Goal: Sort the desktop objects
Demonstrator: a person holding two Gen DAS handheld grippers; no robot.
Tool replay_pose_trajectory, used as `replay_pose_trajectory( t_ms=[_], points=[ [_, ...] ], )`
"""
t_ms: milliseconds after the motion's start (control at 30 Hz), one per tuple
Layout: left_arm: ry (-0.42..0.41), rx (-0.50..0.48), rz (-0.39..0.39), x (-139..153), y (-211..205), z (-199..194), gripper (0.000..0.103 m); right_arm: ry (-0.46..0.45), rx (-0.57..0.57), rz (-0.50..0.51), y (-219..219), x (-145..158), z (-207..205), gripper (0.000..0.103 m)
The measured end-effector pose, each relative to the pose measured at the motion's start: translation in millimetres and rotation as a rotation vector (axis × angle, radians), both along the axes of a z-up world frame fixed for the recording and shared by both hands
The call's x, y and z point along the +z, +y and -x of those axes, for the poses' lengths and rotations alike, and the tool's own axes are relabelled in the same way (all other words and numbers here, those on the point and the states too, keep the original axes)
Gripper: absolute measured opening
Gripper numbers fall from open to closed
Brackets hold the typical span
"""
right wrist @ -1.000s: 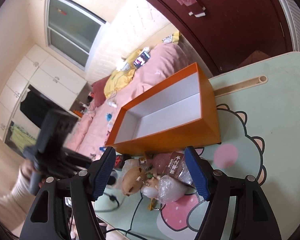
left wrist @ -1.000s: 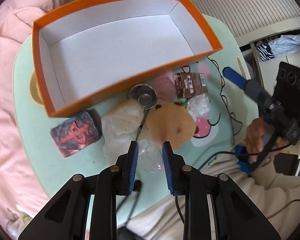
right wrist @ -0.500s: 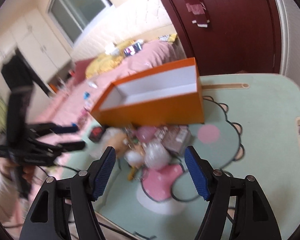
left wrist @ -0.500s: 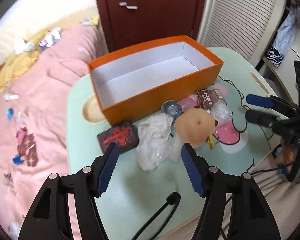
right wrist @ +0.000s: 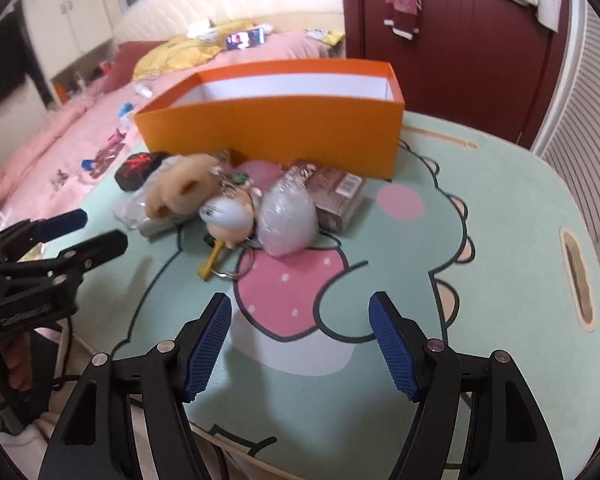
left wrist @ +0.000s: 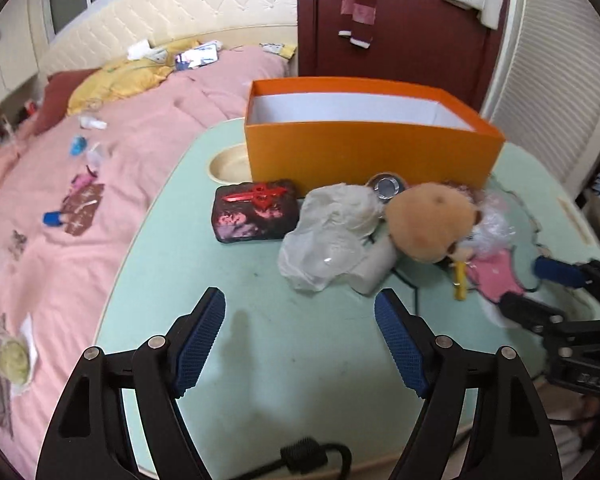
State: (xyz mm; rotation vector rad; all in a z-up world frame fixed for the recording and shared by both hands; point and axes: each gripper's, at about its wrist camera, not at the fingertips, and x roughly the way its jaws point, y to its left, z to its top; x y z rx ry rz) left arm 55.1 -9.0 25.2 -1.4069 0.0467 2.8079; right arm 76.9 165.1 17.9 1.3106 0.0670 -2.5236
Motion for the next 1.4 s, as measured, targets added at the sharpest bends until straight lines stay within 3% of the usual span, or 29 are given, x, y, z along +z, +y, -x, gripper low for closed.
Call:
replay_pose_trajectory(
  t_ms=[33, 100, 167, 200, 300, 1400],
  points=[
    [-0.007, 0.006, 0.004, -3, 0, 1, 0.078, 0.003, -0.003, -0.007, 0, 0, -1, 0.072],
    [-0.005, 0.014, -0.013, -10, -1, 1, 0.087, 0.004, 0.004, -0.031, -3, -2, -1, 0.085],
    [-0.001, 0.02, -0.031, -16, -3, 1, 0.098, -0.003, 0.015, -0.073, -9, -7, -1, 0.103],
    [0.006, 0.02, -0.039, -18, -5, 3, 0.103, -0.004, 0.019, -0.085, -11, -8, 0, 0.103],
    [0.045, 0.013, -0.045, -23, -10, 5, 0.103, -0.004, 0.024, -0.081, -9, -8, 1, 0.103],
    [0.051, 0.018, -0.046, -19, -14, -4, 0.103, 0.007, 0.038, -0.082, -15, -11, 3, 0.103]
  ],
)
